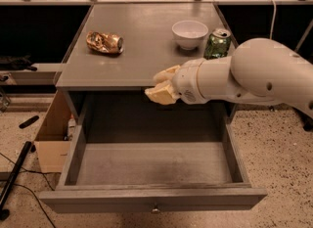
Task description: Pick orange from top drawer and place on counter
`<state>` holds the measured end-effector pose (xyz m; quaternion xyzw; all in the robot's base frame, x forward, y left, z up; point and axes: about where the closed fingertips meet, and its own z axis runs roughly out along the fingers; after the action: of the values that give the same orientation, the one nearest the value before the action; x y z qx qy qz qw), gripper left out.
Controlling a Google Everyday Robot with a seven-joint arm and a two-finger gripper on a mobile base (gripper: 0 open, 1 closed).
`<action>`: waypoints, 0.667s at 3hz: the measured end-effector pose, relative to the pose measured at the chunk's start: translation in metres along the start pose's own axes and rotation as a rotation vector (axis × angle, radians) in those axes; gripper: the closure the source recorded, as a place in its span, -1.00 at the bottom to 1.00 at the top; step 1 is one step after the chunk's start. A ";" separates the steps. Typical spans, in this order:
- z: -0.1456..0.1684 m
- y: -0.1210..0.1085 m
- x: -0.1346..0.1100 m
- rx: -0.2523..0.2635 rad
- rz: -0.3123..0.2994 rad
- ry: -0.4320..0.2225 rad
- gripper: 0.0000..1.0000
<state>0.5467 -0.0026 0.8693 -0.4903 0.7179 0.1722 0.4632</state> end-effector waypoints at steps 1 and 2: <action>0.000 0.000 0.000 0.001 0.000 0.000 1.00; -0.002 -0.006 -0.011 0.009 -0.024 -0.011 1.00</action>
Offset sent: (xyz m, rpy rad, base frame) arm 0.0157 0.0001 0.0284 -0.0052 -0.0691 0.0125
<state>0.5517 -0.0008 0.8805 -0.4959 0.7101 0.1660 0.4715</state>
